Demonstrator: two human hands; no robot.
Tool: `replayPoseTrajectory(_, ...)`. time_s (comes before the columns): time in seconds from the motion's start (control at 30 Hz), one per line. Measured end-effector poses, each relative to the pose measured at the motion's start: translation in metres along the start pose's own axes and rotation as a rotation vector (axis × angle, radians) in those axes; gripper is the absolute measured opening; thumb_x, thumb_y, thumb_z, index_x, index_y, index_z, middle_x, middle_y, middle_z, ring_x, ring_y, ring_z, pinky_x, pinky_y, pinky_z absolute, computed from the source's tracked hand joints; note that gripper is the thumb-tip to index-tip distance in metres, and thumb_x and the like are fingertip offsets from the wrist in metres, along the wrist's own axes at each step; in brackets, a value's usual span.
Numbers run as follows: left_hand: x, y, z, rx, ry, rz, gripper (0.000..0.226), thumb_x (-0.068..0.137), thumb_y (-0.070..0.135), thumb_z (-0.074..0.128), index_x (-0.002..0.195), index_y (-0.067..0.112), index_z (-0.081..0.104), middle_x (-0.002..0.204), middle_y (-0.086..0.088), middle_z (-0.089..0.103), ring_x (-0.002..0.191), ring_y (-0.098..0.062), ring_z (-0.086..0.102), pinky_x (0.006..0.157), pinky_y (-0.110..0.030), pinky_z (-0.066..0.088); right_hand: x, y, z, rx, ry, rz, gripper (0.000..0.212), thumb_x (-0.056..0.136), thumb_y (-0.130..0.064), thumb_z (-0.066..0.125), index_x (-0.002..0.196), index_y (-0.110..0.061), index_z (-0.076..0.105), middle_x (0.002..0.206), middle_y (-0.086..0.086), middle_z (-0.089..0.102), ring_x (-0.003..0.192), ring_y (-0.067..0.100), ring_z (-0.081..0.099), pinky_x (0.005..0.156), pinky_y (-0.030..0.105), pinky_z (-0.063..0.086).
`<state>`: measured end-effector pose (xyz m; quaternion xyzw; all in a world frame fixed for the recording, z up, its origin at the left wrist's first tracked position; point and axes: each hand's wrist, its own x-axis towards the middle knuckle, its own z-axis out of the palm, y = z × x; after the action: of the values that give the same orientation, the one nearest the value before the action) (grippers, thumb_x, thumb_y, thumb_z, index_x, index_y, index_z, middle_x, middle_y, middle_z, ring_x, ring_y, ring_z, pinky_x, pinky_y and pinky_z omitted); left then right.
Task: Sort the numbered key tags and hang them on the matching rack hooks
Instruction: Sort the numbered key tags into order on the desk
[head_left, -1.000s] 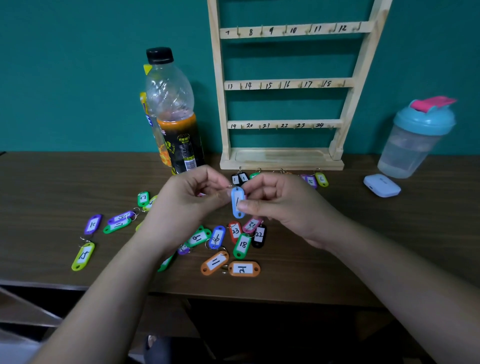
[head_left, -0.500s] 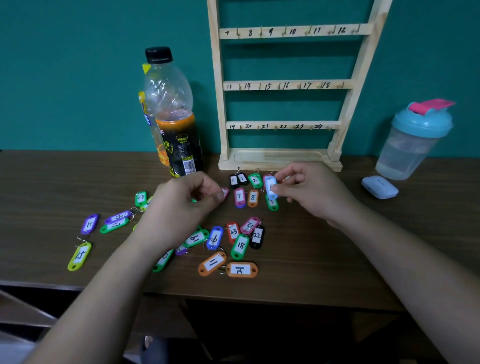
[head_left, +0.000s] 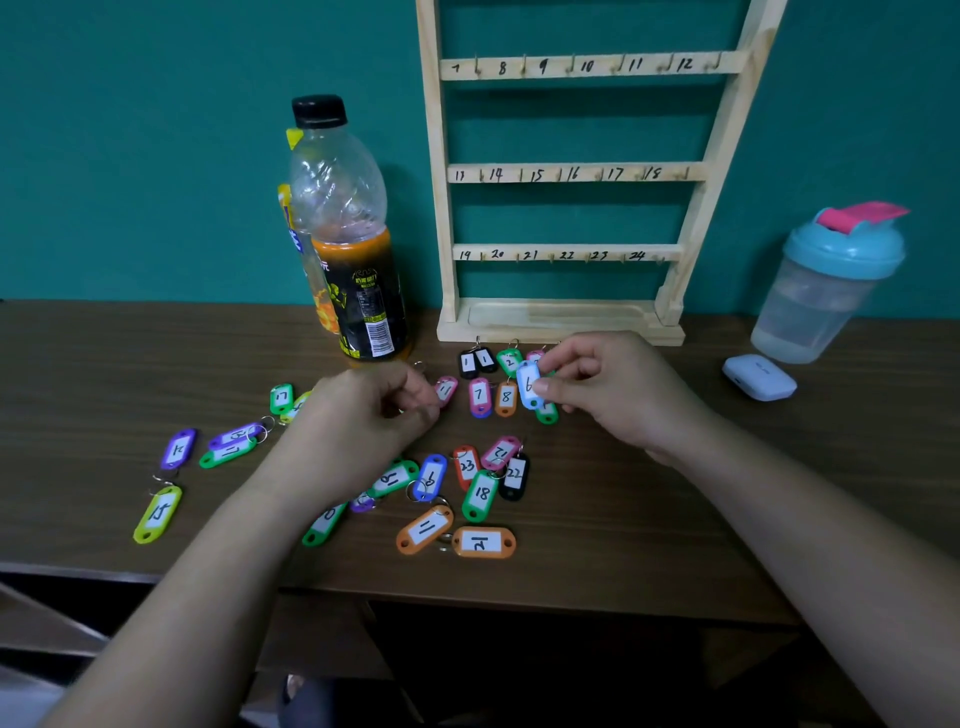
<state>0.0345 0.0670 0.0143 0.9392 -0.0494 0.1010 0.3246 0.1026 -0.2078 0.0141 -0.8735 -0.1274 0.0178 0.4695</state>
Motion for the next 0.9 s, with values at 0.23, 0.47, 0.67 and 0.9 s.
replayPoseTrajectory(0.23, -0.001, 0.0, 0.002, 0.001, -0.033, 0.003, 0.008, 0.094, 0.028, 0.076, 0.094, 0.037, 0.075, 0.088, 0.024, 0.074, 0.091, 0.005, 0.066, 0.081, -0.02, 0.051, 0.005, 0.003, -0.015, 0.038, 0.04, -0.024, 0.013, 0.091, -0.022, 0.084, 0.103, -0.025, 0.079, 0.087, -0.007, 0.079, 0.068, -0.002, 0.069, 0.068, 0.022, 0.052)
replayPoseTrajectory(0.47, -0.001, 0.004, 0.005, -0.011, -0.063, 0.01, 0.012, 0.093, 0.025, 0.077, 0.093, 0.037, 0.076, 0.087, 0.027, 0.074, 0.089, 0.005, 0.067, 0.082, -0.024, 0.053, 0.023, 0.036, -0.065, -0.008, 0.271, 0.038, 0.013, 0.091, -0.021, 0.085, 0.102, -0.022, 0.079, 0.093, -0.003, 0.079, 0.08, 0.008, 0.072, 0.073, 0.028, 0.055)
replayPoseTrajectory(0.67, -0.001, 0.008, 0.008, 0.009, -0.067, 0.021, 0.013, 0.093, 0.025, 0.078, 0.093, 0.038, 0.075, 0.088, 0.028, 0.073, 0.09, 0.008, 0.065, 0.076, -0.014, 0.048, 0.031, 0.063, -0.085, -0.086, 0.314, 0.14, 0.012, 0.088, -0.021, 0.087, 0.09, -0.028, 0.077, 0.089, -0.003, 0.079, 0.078, 0.015, 0.071, 0.078, 0.036, 0.058)
replayPoseTrajectory(0.9, 0.0, 0.008, 0.01, 0.0, -0.065, 0.011, 0.015, 0.093, 0.024, 0.078, 0.09, 0.039, 0.075, 0.087, 0.028, 0.073, 0.088, 0.005, 0.066, 0.076, -0.019, 0.049, 0.033, 0.071, -0.077, -0.258, 0.303, 0.188, 0.009, 0.087, -0.027, 0.087, 0.093, -0.026, 0.081, 0.086, -0.009, 0.078, 0.083, 0.014, 0.073, 0.081, 0.039, 0.06)
